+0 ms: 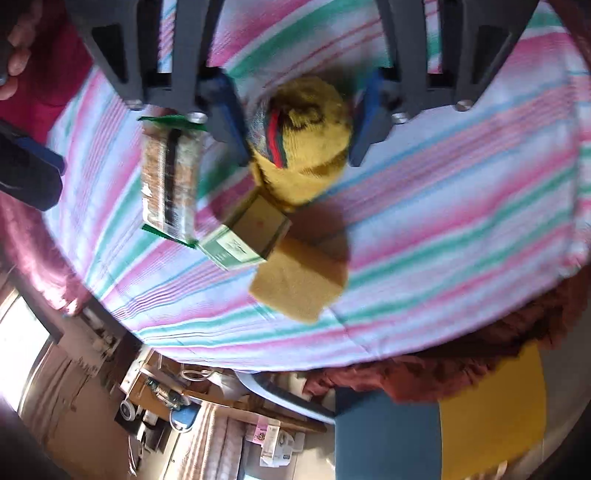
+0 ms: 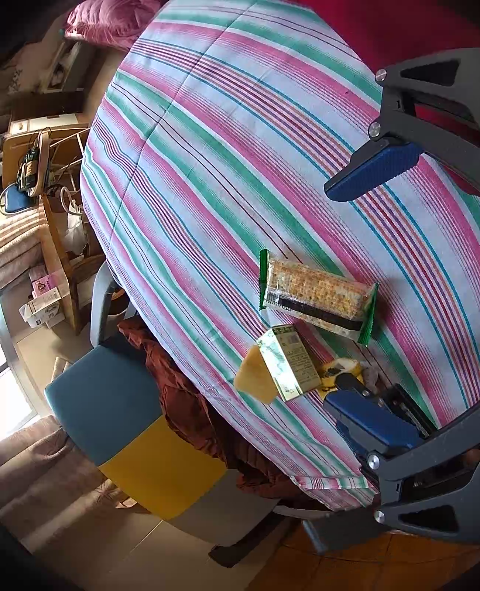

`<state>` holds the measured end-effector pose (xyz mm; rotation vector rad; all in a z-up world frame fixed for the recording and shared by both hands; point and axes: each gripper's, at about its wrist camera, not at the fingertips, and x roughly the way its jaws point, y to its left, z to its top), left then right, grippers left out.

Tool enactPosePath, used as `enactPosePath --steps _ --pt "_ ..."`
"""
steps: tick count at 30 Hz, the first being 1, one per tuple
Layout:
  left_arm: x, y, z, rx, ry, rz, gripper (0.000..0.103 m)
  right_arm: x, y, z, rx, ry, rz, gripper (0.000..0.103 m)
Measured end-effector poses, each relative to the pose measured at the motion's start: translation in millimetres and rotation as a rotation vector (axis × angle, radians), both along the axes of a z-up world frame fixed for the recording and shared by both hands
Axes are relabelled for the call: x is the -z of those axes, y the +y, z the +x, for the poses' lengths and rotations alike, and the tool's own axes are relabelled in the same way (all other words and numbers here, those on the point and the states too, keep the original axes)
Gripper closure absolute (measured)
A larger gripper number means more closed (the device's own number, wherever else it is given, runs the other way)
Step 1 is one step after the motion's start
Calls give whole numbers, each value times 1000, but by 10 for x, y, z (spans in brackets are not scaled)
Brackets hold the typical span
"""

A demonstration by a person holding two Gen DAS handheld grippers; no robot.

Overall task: Organize objects
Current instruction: 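Move to the yellow knitted plush toy and grasp it with the left tool, then grasp the green printed box with the right tool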

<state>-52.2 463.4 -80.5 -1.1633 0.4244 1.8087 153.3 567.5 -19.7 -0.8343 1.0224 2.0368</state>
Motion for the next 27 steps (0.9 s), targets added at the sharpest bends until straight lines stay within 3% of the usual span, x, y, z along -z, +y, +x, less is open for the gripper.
enactPosePath --steps 5,8,11,19,27 --pt "-30 -171 46 -7 10 9 64 -3 -15 -17 -10 -3 5 0" --pt "-109 -377 179 -7 78 20 65 -5 -29 -38 -22 -6 10 0" --pt "-86 -663 272 -24 97 22 65 -25 -67 -76 -46 -9 29 0" --pt "-41 -1113 303 -76 32 71 65 -11 -269 -308 -181 -75 79 0" --pt "-30 -1303 275 -108 -14 97 65 67 -640 -759 -426 -200 115 0"
